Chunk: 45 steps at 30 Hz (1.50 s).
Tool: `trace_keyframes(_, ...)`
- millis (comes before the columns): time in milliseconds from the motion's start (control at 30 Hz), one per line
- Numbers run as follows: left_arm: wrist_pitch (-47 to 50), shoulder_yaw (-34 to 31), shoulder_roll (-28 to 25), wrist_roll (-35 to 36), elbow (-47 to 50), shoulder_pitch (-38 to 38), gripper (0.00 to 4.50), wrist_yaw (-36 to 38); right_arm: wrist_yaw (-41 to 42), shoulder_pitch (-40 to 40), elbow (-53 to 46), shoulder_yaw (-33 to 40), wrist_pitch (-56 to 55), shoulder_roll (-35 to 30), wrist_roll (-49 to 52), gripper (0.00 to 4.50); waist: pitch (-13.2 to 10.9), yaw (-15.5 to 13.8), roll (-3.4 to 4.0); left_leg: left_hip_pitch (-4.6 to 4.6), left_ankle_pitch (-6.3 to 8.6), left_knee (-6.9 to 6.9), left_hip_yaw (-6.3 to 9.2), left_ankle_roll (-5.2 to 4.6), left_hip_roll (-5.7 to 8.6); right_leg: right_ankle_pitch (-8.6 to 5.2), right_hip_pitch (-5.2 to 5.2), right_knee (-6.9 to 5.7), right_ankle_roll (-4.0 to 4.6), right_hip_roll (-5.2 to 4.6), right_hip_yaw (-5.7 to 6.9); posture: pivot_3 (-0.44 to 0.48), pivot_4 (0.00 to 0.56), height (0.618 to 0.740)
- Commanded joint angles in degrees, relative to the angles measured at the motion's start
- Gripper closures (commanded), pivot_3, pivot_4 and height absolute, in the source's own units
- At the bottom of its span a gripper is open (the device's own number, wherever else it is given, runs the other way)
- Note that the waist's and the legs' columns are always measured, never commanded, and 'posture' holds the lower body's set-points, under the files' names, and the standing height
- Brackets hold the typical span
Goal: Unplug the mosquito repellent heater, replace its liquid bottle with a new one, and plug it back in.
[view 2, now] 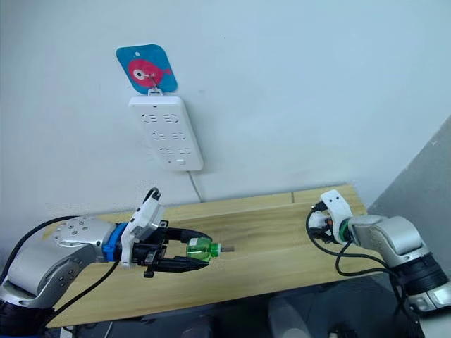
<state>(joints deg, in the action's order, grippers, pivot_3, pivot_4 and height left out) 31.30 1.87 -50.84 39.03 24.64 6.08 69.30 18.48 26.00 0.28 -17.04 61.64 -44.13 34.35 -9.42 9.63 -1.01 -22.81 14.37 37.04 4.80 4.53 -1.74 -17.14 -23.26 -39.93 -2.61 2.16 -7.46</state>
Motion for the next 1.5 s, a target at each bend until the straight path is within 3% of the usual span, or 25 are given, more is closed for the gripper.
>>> trace_keyframes(33, -3.25, -1.07, 0.59, -1.94, 1.89, -1.56, 2.27, -0.66, 2.38, 2.75, 4.75, -0.76, 0.22, 1.7, -4.88, 1.43, 0.0, -0.21, 0.0, -0.01, 0.0, -0.01, 0.01, 0.0, 0.0, 0.0, 0.0, 0.0, 0.0, 0.0, 0.01, -0.114, 0.138, 0.74)
trace_keyframes(433, -5.02, -0.31, 2.23, -4.22, 4.16, -3.71, 2.27, -3.58, 11.88, 7.47, 18.69, -4.14, -5.16, 5.68, -17.82, 1.43, -0.04, -0.86, 0.01, 0.01, 0.01, 0.0, 0.02, -0.01, 0.0, 0.01, 0.02, 0.0, 0.0, -0.01, 0.02, -0.085, 0.144, 0.74)
trace_keyframes(467, -4.89, -0.16, 2.42, -4.28, 4.24, -3.59, 2.27, -3.75, 12.31, 7.78, 19.81, -4.02, -5.79, 6.03, -18.74, 0.7, -0.04, -0.86, 0.02, 0.02, 0.01, 0.0, 0.02, -0.01, 0.01, 0.01, 0.02, -0.01, 0.0, -0.01, 0.03, -0.085, 0.144, 0.74)
trace_keyframes(533, -4.71, 0.21, 2.85, -4.36, 4.18, -3.19, 2.27, -4.08, 13.32, 8.25, 21.36, -3.46, -6.0, 6.72, -19.78, 0.16, -0.04, -0.97, 0.02, 0.02, 0.01, 0.01, 0.02, -0.01, 0.01, 0.01, 0.03, -0.02, 0.0, -0.01, 0.03, -0.087, 0.146, 0.74)
trace_keyframes(667, -4.98, 1.21, 3.92, -5.18, 3.03, -1.7, 2.27, -4.41, 13.83, 8.55, 21.88, -1.48, -5.42, 7.53, -20.91, 0.0, -0.05, -1.18, 0.03, 0.02, 0.01, -0.01, 0.05, -0.01, 0.01, 0.01, 0.03, -0.02, 0.0, -0.01, 0.05, -0.096, 0.147, 0.74)
trace_keyframes(800, -6.08, 1.48, 6.6, -6.37, 1.41, -0.1, 2.27, -6.3, 14.58, 6.67, 14.03, 2.69, -1.71, 4.97, -19.43, 0.0, -0.07, -1.46, 0.07, 0.0, 0.01, 0.0, 0.05, -0.01, 0.02, 0.01, 0.03, -0.02, 0.01, -0.01, 0.05, -0.096, 0.147, 0.74)
trace_keyframes(967, -8.9, 0.34, 13.64, -7.78, -1.53, 1.18, 2.27, -12.22, 17.96, -3.41, -14.03, 16.22, 5.64, -0.32, -9.86, 0.0, -0.13, -2.04, 0.18, -0.06, 0.01, -0.02, 0.19, -0.01, 0.08, 0.01, 0.03, -0.01, 0.0, -0.07, 0.18, -0.136, 0.149, 0.74)
trace_keyframes(1100, -10.89, -0.44, 17.32, -7.97, -3.09, 1.82, 2.27, -14.5, 19.54, -9.74, -30.44, 25.99, 7.23, 5.48, 1.4, 0.0, -0.13, -1.41, 0.14, -0.02, 0.01, -0.03, 0.26, 0.0, 0.04, 0.01, 0.09, -0.02, 0.0, -0.05, 0.24, -0.166, 0.149, 0.74)
trace_keyframes(1200, -11.33, -1.2, 21.28, -7.36, -3.42, 2.73, 2.27, -18.2, 14.22, -11.64, -38.15, 31.88, 9.24, 17.22, 11.07, 0.0, -0.12, -1.09, 0.14, 0.01, 0.01, 0.01, 0.23, 0.0, 0.01, 0.01, 0.12, -0.05, 0.0, -0.02, 0.2, -0.186, 0.146, 0.74)
trace_keyframes(1500, -13.33, 0.24, 27.17, -9.88, -1.44, 4.37, 2.27, -24.85, -3.65, -7.38, -37.32, 33.12, 14.43, 39.06, 27.23, 0.0, -0.09, 0.07, 0.12, 0.0, 0.0, 0.13, 0.21, 0.0, 0.04, 0.12, 0.16, -0.07, -0.07, -0.02, 0.15, -0.191, 0.141, 0.74)
